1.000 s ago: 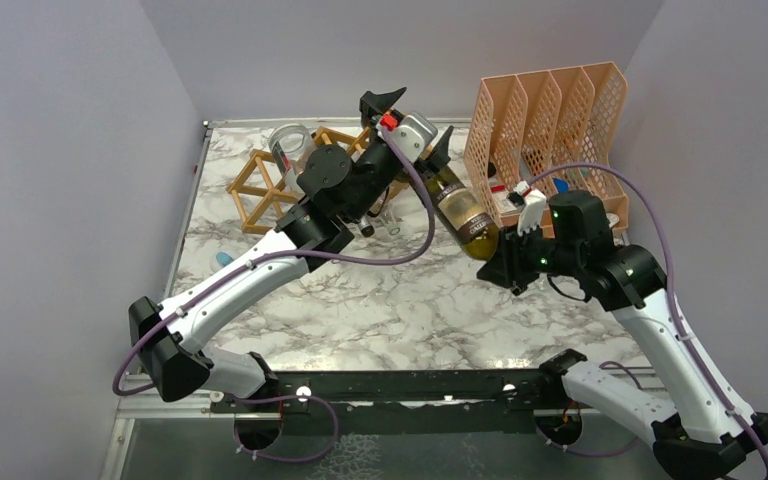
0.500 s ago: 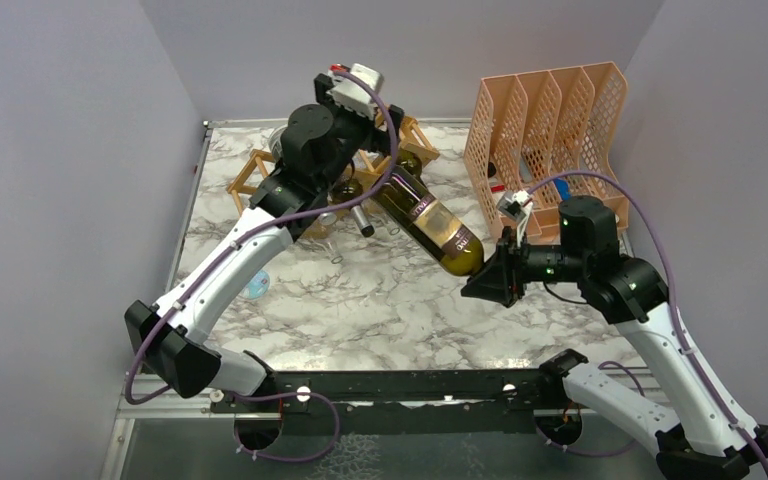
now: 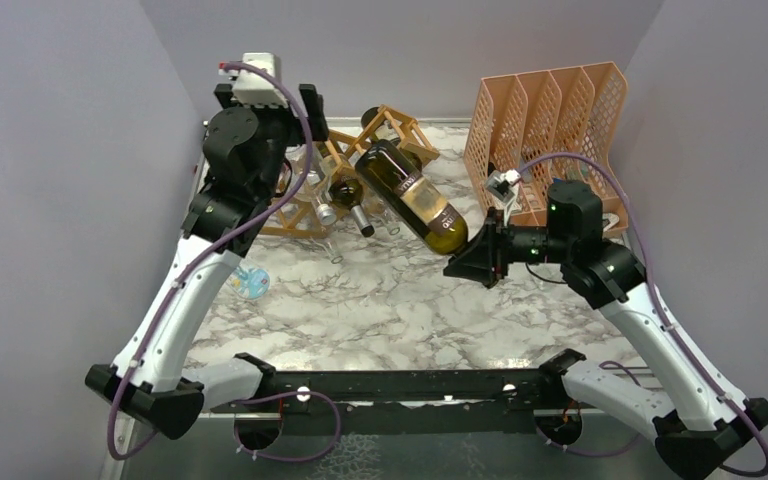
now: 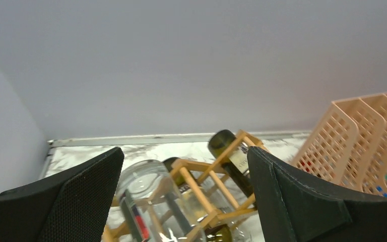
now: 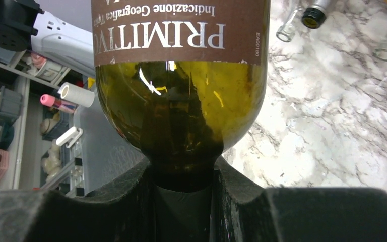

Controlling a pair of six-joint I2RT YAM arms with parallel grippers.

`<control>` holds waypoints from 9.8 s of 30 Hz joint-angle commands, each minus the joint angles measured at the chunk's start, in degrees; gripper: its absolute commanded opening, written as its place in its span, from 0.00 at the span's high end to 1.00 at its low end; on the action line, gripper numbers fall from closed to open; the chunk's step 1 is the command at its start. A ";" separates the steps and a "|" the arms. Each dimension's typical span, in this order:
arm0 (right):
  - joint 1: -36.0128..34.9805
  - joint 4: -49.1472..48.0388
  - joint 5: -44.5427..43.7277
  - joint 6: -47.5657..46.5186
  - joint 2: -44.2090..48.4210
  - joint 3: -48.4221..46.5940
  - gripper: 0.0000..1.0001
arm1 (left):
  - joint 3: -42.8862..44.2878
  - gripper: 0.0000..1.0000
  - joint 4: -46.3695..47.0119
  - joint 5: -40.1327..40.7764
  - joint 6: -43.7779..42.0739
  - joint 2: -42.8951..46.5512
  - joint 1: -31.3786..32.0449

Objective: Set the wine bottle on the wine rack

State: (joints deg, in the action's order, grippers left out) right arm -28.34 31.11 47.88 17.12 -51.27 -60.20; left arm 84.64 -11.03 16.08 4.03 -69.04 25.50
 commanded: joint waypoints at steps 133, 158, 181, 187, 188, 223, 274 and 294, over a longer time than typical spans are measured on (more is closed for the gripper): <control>-44.31 -11.03 -75.78 9.69 -62.24 -38.63 0.70 | -21.98 0.48 -10.91 -28.45 14.60 5.80 -25.21; -44.44 -1.40 -79.29 1.91 -71.16 -50.27 0.54 | -22.88 0.50 -10.80 -32.76 14.68 6.02 -25.22; -44.48 -8.12 -80.35 0.21 -66.57 -44.22 0.32 | -21.85 0.45 -11.11 -32.26 14.45 6.89 -25.16; -44.44 -9.00 -78.97 0.68 -62.56 -40.91 0.28 | -21.46 0.42 -11.32 -31.90 14.10 6.90 -25.17; -44.47 -9.28 -78.72 0.77 -61.94 -40.35 0.27 | -21.42 0.42 -11.44 -31.90 14.08 6.90 -25.22; -42.60 -17.48 -64.67 7.56 -47.80 -17.37 0.36 | -20.41 0.37 -14.22 -31.21 12.33 11.36 -25.19; -30.54 -11.67 -63.02 -0.45 -47.54 -34.03 0.29 | -18.20 0.33 -18.11 -34.60 9.99 15.60 -25.09; -29.25 -6.84 -67.11 -5.59 -57.51 -41.47 0.73 | -17.96 0.33 -18.19 -34.25 9.68 15.50 -24.92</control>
State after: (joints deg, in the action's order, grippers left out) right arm -57.98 23.53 -17.47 14.22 -110.26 -100.55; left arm 64.93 -29.50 -17.32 14.28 -54.11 0.38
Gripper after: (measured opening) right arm 0.369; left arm 0.672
